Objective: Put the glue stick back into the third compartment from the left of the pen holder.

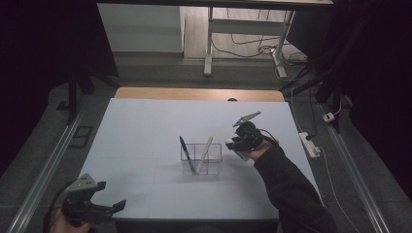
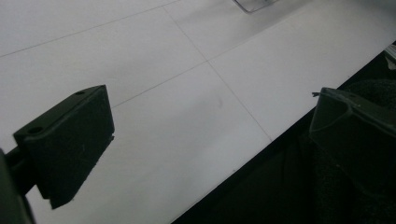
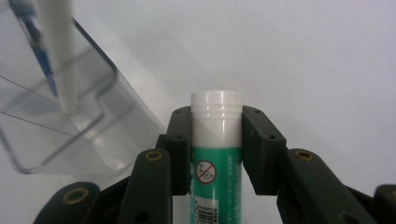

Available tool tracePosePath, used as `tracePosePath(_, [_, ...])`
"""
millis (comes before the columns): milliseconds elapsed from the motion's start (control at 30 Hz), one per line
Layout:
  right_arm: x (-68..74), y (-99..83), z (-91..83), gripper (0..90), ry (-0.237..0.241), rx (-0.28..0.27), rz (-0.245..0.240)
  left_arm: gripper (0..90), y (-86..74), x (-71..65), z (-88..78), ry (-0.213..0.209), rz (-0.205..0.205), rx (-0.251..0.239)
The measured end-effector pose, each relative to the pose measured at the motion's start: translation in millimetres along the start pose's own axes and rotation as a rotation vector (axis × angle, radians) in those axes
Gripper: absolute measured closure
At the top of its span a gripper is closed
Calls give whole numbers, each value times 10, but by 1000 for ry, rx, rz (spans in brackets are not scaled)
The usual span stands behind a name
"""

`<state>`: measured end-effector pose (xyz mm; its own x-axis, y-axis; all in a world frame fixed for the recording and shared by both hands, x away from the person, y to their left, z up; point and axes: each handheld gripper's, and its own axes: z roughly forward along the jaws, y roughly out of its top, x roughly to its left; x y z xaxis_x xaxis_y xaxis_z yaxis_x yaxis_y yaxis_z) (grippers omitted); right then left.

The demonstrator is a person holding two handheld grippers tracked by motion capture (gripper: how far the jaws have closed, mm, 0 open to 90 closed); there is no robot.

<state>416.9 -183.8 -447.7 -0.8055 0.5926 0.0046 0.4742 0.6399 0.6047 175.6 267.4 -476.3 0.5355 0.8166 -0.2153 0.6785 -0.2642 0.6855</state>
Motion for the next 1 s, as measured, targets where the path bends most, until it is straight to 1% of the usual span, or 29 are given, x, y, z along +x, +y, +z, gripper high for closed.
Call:
tracePosePath(67, [23, 15, -94, 654, 1, -45, 0, 2, 0, 2, 1, -1, -2, -1])
tracePosePath(200, [94, 50, -266, 654, 1, -124, -16, 1, 0, 7, 0, -4, -5, -2])
tracePosePath(267, [128, 69, -335, 654, 0, -165, -25, 1, 0, 7, 1, -4, -6, -3])
tracePosePath(333, [175, 92, -389, 654, 7, -201, -21, 1, 1, 6, 1, -3, -5, -2])
tracePosePath(433, [247, 129, -451, 654, 9, -242, -33, 1, 1, 6, 1, -3, -5, -2])
tracePosePath(567, [351, 182, -490, 654, 24, -294, -45, 1, 1, 6, 0, -3, -5, -3])
tracePosePath(733, [468, 247, -495, 654, 48, -335, -60, 2, 1, 5, 1, -2, -4, -2])
tracePosePath(1000, [614, 312, -405, 654, 66, -402, -71, 1, 0, 5, 0, -2, -3, -2])
